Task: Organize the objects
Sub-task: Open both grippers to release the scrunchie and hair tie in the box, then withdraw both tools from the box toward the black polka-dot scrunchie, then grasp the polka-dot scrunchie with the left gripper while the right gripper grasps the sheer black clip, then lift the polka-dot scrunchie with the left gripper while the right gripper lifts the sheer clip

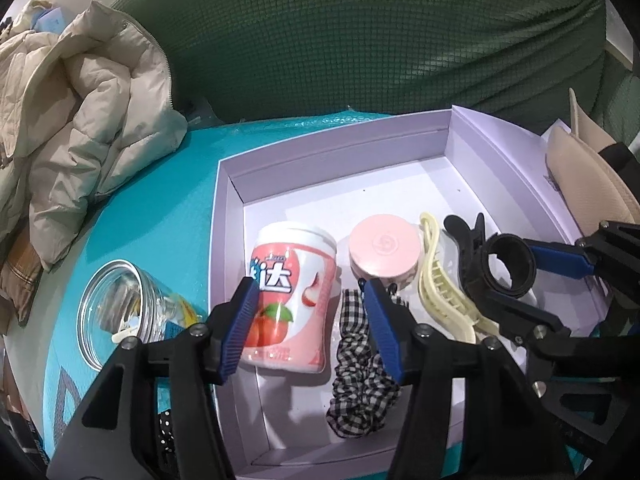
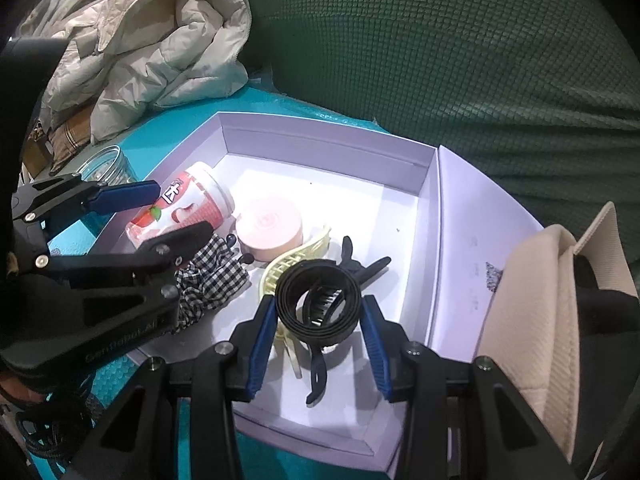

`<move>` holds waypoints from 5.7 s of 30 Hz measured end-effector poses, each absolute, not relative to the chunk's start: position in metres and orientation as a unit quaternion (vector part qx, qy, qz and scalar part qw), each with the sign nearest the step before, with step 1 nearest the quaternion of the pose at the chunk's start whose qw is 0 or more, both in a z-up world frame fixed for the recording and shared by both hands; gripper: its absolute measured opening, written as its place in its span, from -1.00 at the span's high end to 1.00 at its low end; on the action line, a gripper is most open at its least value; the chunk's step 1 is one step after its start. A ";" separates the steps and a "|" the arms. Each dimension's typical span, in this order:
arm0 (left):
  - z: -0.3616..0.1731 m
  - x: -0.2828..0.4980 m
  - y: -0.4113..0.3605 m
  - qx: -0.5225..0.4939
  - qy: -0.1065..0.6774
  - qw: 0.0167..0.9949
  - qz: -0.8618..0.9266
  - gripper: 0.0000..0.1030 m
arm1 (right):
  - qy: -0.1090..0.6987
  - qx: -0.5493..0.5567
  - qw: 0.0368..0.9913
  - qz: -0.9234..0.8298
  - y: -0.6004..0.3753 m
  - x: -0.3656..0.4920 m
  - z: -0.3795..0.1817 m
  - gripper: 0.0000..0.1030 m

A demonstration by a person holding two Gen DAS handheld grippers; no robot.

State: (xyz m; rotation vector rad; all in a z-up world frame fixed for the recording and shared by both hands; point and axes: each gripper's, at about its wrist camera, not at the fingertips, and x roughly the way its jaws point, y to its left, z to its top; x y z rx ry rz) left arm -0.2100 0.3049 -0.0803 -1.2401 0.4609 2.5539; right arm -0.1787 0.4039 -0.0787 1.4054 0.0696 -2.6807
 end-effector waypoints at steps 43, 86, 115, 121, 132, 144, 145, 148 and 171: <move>-0.020 -0.146 0.217 -0.391 0.054 0.062 0.917 -0.53 | 0.017 0.402 0.082 -0.912 0.364 -0.140 -0.033 -0.20; -0.039 -0.045 0.070 -0.393 -0.013 -0.077 0.916 -0.56 | 0.113 0.393 0.255 -0.877 0.210 -0.092 -0.054 -0.21; -0.084 -0.085 0.029 -0.418 -0.048 -0.015 0.907 -0.55 | 0.102 0.398 0.271 -0.871 0.171 -0.116 -0.093 -0.39; -0.087 -0.103 0.021 -0.421 -0.048 0.008 0.906 -0.56 | 0.078 0.424 0.266 -0.862 0.165 -0.139 -0.108 -0.39; -0.087 -0.123 0.044 -0.418 -0.021 0.047 0.907 -0.56 | 0.097 0.439 0.255 -0.856 0.179 -0.136 -0.108 0.24; -0.097 -0.162 0.081 -0.445 -0.001 0.083 0.892 -0.55 | 0.066 0.450 0.243 -0.857 0.211 -0.143 -0.110 0.23; -0.100 -0.166 0.083 -0.454 -0.003 0.091 0.886 -0.55 | 0.062 0.447 0.243 -0.859 0.212 -0.144 -0.109 0.19; -0.106 -0.173 0.088 -0.472 0.002 0.107 0.875 -0.55 | 0.056 0.437 0.246 -0.863 0.215 -0.145 -0.109 0.07; -0.104 -0.145 0.088 -0.487 0.002 0.125 0.865 0.50 | 0.103 0.443 0.265 -0.850 0.202 -0.135 -0.110 0.50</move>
